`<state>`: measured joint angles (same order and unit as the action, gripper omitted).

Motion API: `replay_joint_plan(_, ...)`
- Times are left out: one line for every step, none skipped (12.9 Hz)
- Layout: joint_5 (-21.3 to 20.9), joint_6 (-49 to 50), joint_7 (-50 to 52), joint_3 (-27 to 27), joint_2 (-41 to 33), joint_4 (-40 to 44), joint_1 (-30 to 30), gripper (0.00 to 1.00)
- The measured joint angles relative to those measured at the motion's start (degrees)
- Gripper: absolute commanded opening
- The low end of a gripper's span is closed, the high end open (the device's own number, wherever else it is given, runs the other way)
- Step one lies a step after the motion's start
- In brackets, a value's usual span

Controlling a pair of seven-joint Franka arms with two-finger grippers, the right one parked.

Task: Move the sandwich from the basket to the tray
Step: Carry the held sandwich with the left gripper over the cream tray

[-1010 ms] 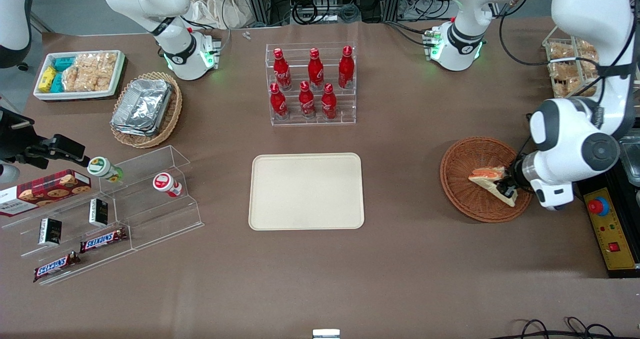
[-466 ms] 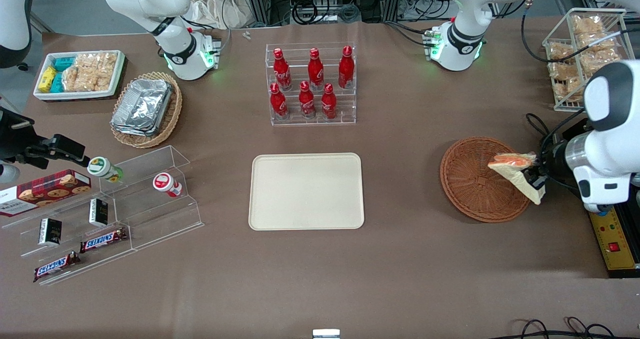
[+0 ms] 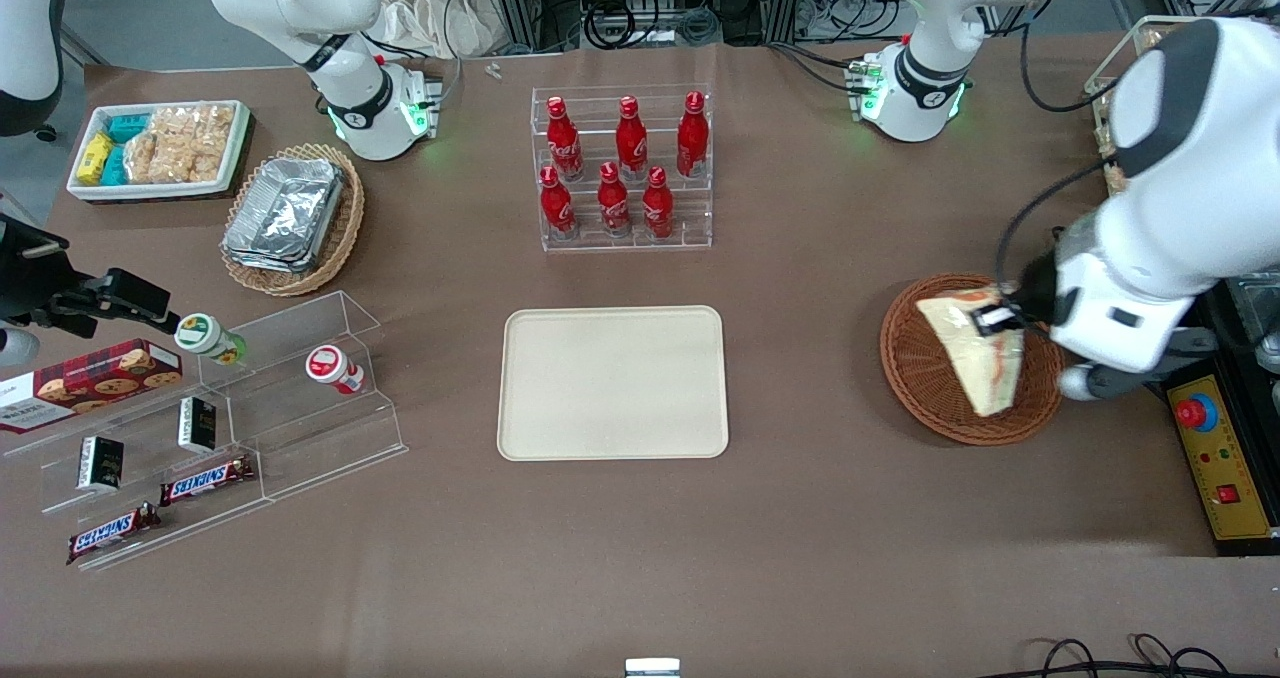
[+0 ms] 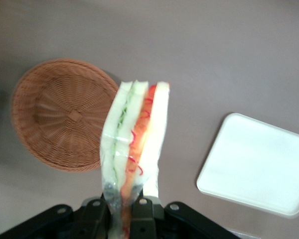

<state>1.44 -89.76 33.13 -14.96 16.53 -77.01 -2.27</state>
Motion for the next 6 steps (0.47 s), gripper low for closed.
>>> replay_joint_plan(0.0, -0.6, 0.0, -2.2, 1.2, 0.0, -1.0, 0.0)
replay_joint_plan(0.0, -1.9, 0.3, -3.3, 2.7, 0.0, -3.0, 0.0)
replay_joint_plan(-0.6, -3.3, 0.9, -3.7, 4.5, 0.0, -5.8, 0.0)
replay_joint_plan(-2.1, -4.6, 1.5, -3.9, 6.4, 0.1, -8.8, 0.0)
replay_joint_plan(-3.6, -6.2, 2.2, -3.9, 8.6, 0.3, -11.7, 0.0)
replay_joint_plan(-4.5, -7.8, 3.5, -3.9, 11.0, 0.7, -14.1, 0.0)
